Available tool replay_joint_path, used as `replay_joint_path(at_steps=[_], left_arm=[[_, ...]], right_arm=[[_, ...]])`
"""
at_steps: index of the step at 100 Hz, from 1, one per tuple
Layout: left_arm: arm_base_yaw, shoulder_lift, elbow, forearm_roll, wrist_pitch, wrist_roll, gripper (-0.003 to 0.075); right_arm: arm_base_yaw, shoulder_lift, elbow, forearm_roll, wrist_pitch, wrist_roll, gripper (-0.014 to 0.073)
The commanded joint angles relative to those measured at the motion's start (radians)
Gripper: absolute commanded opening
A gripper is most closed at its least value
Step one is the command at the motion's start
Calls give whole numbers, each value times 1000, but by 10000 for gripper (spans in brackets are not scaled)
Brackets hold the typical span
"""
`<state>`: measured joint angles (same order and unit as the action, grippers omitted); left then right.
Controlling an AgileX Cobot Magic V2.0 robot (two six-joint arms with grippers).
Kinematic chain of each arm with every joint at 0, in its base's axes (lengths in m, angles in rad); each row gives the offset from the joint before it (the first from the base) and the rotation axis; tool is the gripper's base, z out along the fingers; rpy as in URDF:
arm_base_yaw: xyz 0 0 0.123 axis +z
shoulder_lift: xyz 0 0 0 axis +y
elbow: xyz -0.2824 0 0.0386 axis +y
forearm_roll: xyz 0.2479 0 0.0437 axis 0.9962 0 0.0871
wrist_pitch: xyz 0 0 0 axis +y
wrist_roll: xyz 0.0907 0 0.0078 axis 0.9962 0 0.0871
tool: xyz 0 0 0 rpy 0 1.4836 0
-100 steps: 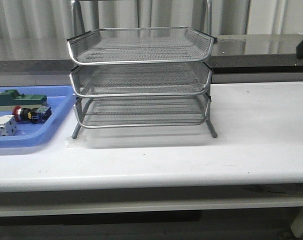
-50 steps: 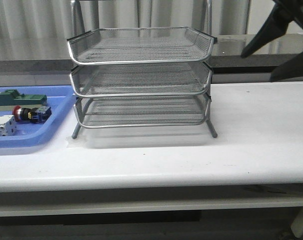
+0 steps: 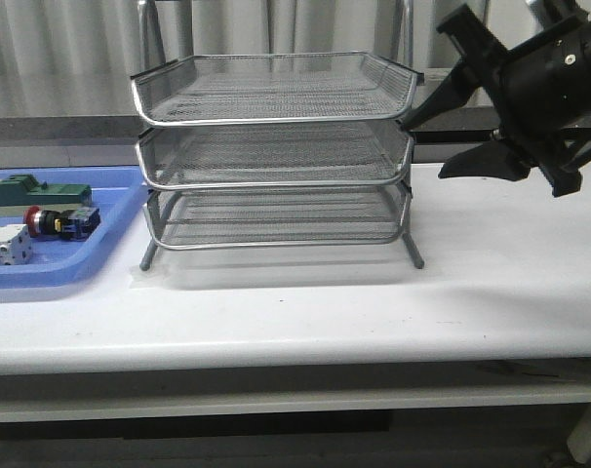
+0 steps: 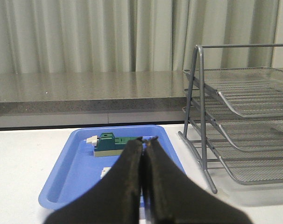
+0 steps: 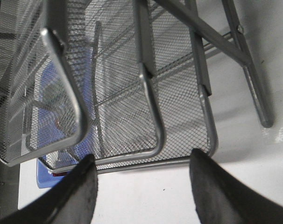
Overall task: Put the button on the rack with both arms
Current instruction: 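Reach the right gripper to the middle mesh tray's front edge and grip it, then pull the middle mesh tray out toward the robot with the right gripper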
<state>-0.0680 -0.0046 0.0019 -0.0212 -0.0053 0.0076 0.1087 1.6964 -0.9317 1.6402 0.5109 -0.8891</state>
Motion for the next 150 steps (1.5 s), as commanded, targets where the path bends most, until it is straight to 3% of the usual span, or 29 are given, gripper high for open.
replay_joint_path(at_steps=[1,64,74,93,105,150], left_arm=[[0,-34,46,-2,-85,-8,-20],[0,-34,46,-2,-85,-8,-20],[0,-34,46,-2,-85,-8,-20],[0,-34,46,-2,-85,-8,-20],[0,-34,46,-2,-85,-8,-20],[0,-34,46,-2,-85,-8,-20]], right_arm=[[-2,-3,-47,62,53,-35,448],[77,154,-187,95,57,-37,441],[77,156,-187,104,52,-37,365],[77,156,-187,107,48,-37,98],[77,157,-185,107,51,-37,-7],[77,153,-94,98,107,-38,-21]])
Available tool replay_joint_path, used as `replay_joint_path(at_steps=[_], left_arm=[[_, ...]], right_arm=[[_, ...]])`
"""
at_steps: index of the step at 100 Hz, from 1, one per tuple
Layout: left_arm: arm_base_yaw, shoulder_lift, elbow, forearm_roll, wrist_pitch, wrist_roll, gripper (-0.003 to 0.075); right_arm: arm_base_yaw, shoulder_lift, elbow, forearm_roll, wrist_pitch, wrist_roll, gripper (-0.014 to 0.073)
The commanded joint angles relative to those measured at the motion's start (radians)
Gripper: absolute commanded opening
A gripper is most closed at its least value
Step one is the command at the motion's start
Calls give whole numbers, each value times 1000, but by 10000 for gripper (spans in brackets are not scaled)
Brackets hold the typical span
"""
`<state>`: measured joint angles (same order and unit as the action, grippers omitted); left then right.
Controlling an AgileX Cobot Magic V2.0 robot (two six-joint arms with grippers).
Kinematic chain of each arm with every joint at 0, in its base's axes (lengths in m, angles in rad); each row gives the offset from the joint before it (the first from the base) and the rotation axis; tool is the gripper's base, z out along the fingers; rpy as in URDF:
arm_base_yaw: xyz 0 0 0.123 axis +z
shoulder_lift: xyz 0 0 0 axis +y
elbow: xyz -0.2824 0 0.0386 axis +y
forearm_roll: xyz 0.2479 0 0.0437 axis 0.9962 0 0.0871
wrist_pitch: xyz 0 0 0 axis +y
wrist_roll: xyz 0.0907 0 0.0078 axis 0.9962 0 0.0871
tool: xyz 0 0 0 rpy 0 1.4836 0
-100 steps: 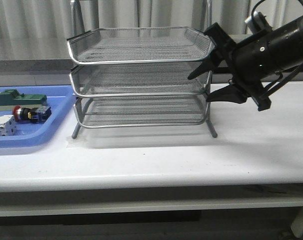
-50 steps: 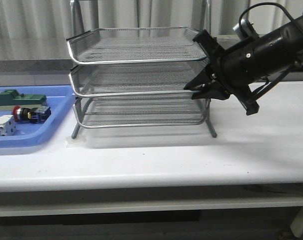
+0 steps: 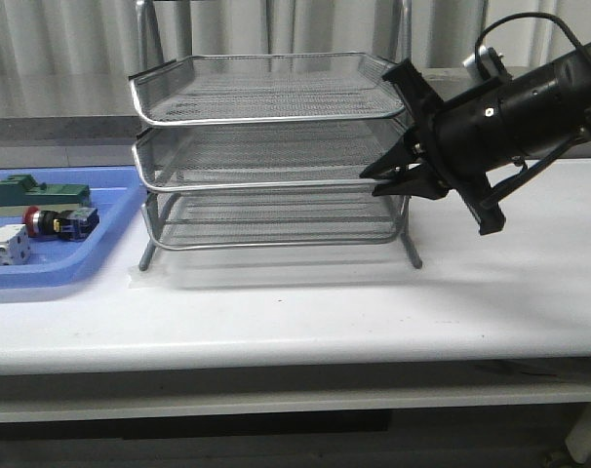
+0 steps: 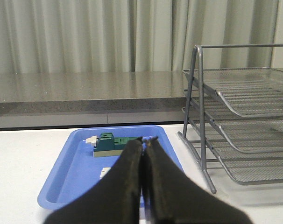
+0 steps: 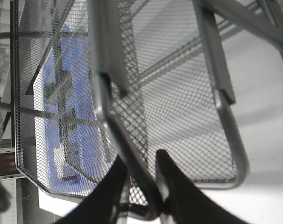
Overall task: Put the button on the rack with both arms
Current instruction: 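Pull the middle mesh tray out toward the robot with the right gripper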
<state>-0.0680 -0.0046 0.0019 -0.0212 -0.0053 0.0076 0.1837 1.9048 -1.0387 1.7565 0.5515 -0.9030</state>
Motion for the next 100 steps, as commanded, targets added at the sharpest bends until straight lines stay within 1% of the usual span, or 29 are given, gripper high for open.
replay_joint_path(at_steps=[1,18,40,83,94,100], left_arm=[[0,-34,46,-2,-85,-8,-20],[0,-34,46,-2,-85,-8,-20],[0,-34,46,-2,-85,-8,-20],[0,-34,46,-2,-85,-8,-20],[0,-34,46,-2,-85,-8,-20],[0,-34,46,-2,-85,-8,-20]], right_arm=[[2,-55,18,-18,68,-24,-21],[2,-83,96,-18,85,-73,-21],[2,-211,230,-18,78,-136,-21],[2,-431,482,-18,72,-166,-21],[2,-463,513,-18,66,-170,-20],[2,-474,520,-18,56,-171,-5]])
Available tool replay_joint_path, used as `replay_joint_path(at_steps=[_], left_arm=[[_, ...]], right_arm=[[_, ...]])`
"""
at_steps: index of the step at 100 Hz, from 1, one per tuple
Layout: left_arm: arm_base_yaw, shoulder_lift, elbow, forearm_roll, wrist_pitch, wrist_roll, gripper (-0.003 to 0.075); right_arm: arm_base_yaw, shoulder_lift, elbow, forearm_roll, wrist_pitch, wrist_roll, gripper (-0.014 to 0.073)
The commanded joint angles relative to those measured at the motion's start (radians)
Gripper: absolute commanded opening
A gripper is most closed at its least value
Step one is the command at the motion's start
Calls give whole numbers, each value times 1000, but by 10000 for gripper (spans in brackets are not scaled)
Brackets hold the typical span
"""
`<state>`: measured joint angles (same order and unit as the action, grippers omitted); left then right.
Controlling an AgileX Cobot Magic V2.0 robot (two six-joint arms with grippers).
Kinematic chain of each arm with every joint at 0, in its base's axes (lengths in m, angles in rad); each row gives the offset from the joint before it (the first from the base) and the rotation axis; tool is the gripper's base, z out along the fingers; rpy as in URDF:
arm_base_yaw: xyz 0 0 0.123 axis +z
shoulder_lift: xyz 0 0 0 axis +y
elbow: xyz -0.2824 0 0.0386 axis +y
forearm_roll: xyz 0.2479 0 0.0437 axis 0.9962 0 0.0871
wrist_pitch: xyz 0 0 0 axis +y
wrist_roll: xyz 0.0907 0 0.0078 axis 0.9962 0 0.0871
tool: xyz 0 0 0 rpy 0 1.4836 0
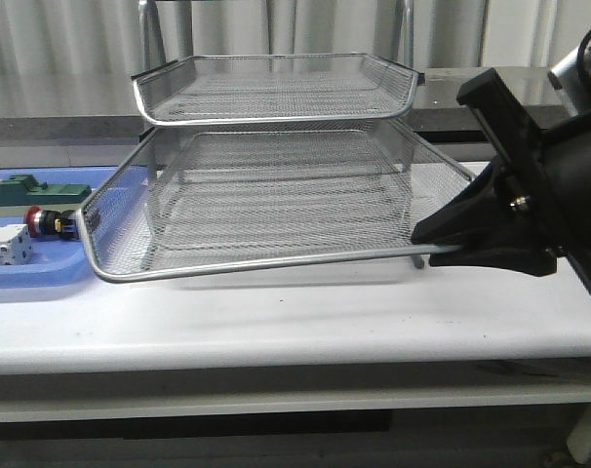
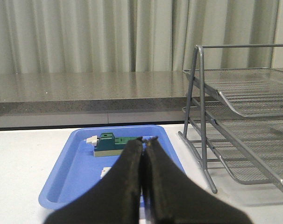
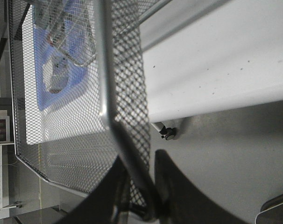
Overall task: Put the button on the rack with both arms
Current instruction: 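Pull the middle mesh tray out toward the robot with the right gripper, then release the tray and withdraw the right gripper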
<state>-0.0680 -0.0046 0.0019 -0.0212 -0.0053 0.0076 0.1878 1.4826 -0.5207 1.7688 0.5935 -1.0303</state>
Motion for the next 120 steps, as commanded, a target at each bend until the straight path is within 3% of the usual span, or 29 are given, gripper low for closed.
replay_joint_path(at_steps=[1,15,34,46,74,93,120], left_arm=[[0,-34,46,-2,-85,-8,-20],[0,-34,46,-2,-85,-8,-20],[0,-34,46,-2,-85,-8,-20],[0,-34,46,-2,-85,-8,-20],[0,-34,46,-2,-85,-8,-20],[0,-34,46,-2,-85,-8,-20],[0,-34,46,-2,-85,-8,-20]], right_arm=[[-2,-52,2,-30,11,-44,-3],[-2,-54,2,-29,18,-50,94],[-2,-54,2,-29,56,-51,358],[-2,-54,2,-33,68,-53,461],[-3,-103,2,-103,78,-53,469],[-3,-205,2,-218,50,-32,469],[-3,-379,-7,-562,49,238,469]])
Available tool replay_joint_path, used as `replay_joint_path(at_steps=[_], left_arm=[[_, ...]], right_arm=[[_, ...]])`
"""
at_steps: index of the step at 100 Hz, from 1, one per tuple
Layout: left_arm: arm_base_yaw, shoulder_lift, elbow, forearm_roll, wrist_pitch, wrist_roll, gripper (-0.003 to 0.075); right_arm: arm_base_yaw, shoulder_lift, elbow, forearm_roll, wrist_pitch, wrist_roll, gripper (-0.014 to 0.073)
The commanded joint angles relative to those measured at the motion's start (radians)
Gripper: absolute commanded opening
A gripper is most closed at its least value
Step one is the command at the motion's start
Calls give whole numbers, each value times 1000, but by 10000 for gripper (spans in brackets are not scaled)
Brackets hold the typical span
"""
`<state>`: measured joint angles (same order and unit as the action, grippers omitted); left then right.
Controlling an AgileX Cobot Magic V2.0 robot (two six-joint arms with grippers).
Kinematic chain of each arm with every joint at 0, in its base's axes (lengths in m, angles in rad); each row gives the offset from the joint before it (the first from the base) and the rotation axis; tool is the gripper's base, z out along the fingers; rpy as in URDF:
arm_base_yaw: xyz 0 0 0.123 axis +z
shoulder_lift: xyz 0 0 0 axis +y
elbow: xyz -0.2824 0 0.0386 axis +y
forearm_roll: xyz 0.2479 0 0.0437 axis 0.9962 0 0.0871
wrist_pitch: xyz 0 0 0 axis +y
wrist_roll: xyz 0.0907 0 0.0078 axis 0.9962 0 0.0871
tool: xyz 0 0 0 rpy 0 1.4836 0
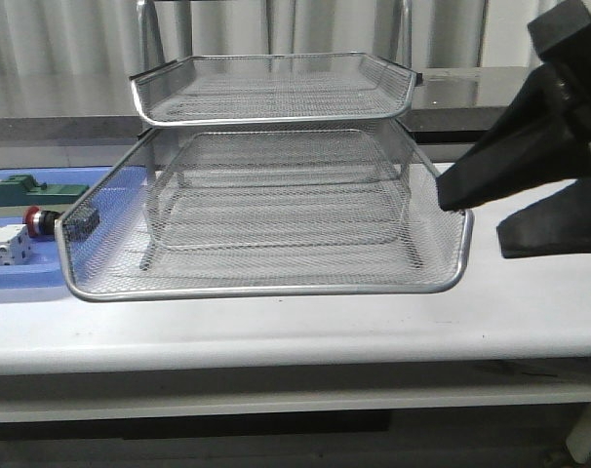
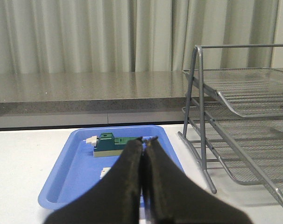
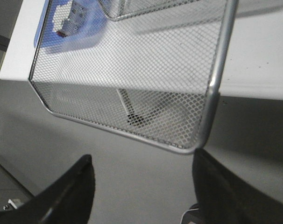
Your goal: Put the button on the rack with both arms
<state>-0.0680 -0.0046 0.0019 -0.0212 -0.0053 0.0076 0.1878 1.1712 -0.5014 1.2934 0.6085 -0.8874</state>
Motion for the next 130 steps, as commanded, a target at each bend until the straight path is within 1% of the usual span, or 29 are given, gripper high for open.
replay_joint_path(at_steps=[1,2,3,7,8,9,10,11,19,28,39,46,55,64,87,94,102,111,116,121,130], left_arm=[[0,-34,46,-2,-85,-8,-20],[0,-34,46,-2,-85,-8,-20],[0,-34,46,-2,-85,-8,-20],[0,-34,46,-2,-85,-8,-20],[0,-34,46,-2,-85,-8,-20],[0,-34,46,-2,-85,-8,-20],[0,-34,46,-2,-85,-8,-20],[0,-34,46,-2,-85,-8,-20],[0,-34,46,-2,-85,-8,-20],[0,-34,46,-2,-85,-8,-20],[0,-34,46,-2,-85,-8,-20],[0,-34,46,-2,-85,-8,-20],[0,-34,46,-2,-85,-8,-20],[0,-34,46,-2,-85,-8,-20],[0,-34,46,-2,-85,-8,-20],[0,-34,46,-2,-85,-8,-20],[0,-34,46,-2,-85,-8,-20],[0,-34,46,-2,-85,-8,-20],[0,-34,46,-2,-85,-8,-20],[0,-34,46,-2,-85,-8,-20],[0,-34,46,-2,-85,-8,-20]], right_arm=[[-3,-73,-28,-111,33,104,469],[-3,-82,-31,-137,33,134,469],[-3,-86,-33,-137,33,134,469],[-3,-118,-46,-232,33,209,469],[-3,-118,-48,-246,35,209,469],[-3,-127,-54,-275,35,244,469],[-3,-131,-57,-275,36,244,469],[-3,-140,-63,-320,38,268,469],[-3,-188,-110,-494,66,419,469],[-3,-232,-173,-710,133,580,469],[-3,-274,-258,-956,233,740,469],[-3,-303,-304,-1077,289,824,469],[-3,-340,-341,-1179,332,887,468],[-3,-406,-348,-1236,335,918,468],[-3,-562,-348,-1293,362,972,468],[-3,-610,-348,-1331,374,994,468],[-3,-650,-348,-1364,379,998,466],[-3,-695,-348,-1371,383,998,463],[-3,-711,-348,-1371,388,998,434],[-3,-724,-348,-1371,398,998,374],[-3,-729,-348,-1371,431,998,211]])
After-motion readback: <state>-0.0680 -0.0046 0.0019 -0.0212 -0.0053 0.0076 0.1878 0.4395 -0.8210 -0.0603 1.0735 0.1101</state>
